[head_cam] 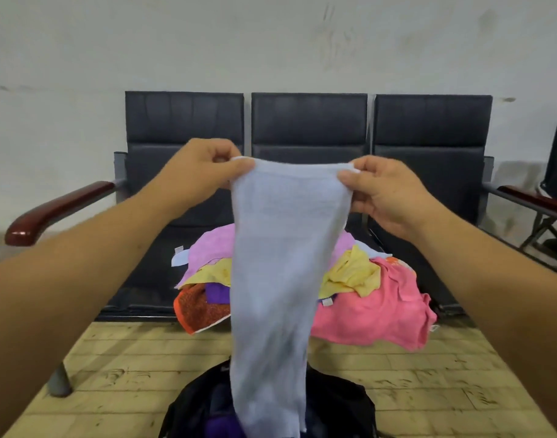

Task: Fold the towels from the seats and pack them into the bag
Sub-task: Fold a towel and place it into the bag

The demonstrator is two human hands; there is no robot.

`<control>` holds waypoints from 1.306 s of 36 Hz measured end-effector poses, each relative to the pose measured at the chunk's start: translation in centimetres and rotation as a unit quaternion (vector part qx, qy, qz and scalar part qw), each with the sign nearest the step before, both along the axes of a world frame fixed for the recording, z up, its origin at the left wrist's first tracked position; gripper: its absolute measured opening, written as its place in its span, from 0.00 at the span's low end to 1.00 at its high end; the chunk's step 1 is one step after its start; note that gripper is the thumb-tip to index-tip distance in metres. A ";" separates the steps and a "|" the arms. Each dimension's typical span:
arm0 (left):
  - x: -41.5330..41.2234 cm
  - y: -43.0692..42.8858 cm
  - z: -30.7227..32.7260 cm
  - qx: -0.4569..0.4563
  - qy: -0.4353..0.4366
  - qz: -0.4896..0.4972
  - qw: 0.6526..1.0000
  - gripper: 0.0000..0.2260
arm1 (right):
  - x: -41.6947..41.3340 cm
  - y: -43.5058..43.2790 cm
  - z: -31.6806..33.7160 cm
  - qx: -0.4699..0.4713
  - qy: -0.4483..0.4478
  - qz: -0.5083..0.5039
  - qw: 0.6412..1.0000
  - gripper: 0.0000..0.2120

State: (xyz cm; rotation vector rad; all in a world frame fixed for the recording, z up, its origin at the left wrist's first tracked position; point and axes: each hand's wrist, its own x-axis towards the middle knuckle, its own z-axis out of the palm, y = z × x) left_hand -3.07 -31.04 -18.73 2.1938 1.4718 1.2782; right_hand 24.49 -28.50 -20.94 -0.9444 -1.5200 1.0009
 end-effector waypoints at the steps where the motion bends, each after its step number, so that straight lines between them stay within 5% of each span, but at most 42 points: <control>1: -0.1 -0.1 -0.3 -0.003 -0.017 -0.005 1.000 0.13 | 0.2 -0.1 -0.5 -0.010 0.007 -0.001 1.000 0.03; 4: 0.0 -0.3 -1.1 -0.015 -0.022 -0.026 0.999 0.13 | 0.2 -0.6 -1.0 -0.020 0.055 0.023 0.998 0.08; 11: 0.8 0.4 -2.7 -0.034 -0.216 -0.028 0.975 0.05 | -2.1 -1.5 -0.7 -0.080 0.161 0.085 0.980 0.05; 16: 2.2 -0.5 -5.6 -0.161 -0.414 -0.154 0.883 0.18 | -3.5 -1.2 -0.4 -0.102 0.229 0.084 0.964 0.13; 20: 2.7 -2.0 -9.9 -0.332 -0.306 -0.171 0.876 0.18 | -3.6 -0.1 -0.8 -0.154 0.232 0.092 0.956 0.18; 23: 3.0 -3.2 -12.3 -0.399 -0.334 -0.176 0.835 0.21 | -3.0 1.0 -1.8 -0.197 0.223 0.081 0.951 0.18; 29: 4.7 -4.1 -12.8 -0.439 -0.480 -0.206 0.731 0.09 | -2.0 2.6 -5.7 -0.306 0.195 0.046 0.931 0.17; 34: 6.3 -3.2 -13.5 -0.393 -0.573 -0.210 0.688 0.16 | -2.0 2.1 -10.5 -0.359 0.285 0.064 0.887 0.11; 39: 6.1 -2.0 -14.7 -0.362 -0.617 -0.164 0.679 0.15 | -2.4 -0.4 -15.9 -0.421 0.256 0.139 0.859 0.41; 41: 5.9 -1.5 -15.1 -0.366 -0.620 -0.147 0.678 0.15 | -2.7 -1.5 -16.8 -0.418 0.170 0.154 0.879 0.38; 44: 5.8 -0.6 -15.7 -0.382 -0.608 -0.133 0.683 0.15 | -3.2 -1.8 -17.3 -0.387 0.057 0.179 0.903 0.18; 47: 5.2 0.7 -16.3 -0.387 -0.622 -0.114 0.671 0.18 | -3.2 -1.4 -16.8 -0.356 0.081 0.179 0.914 0.17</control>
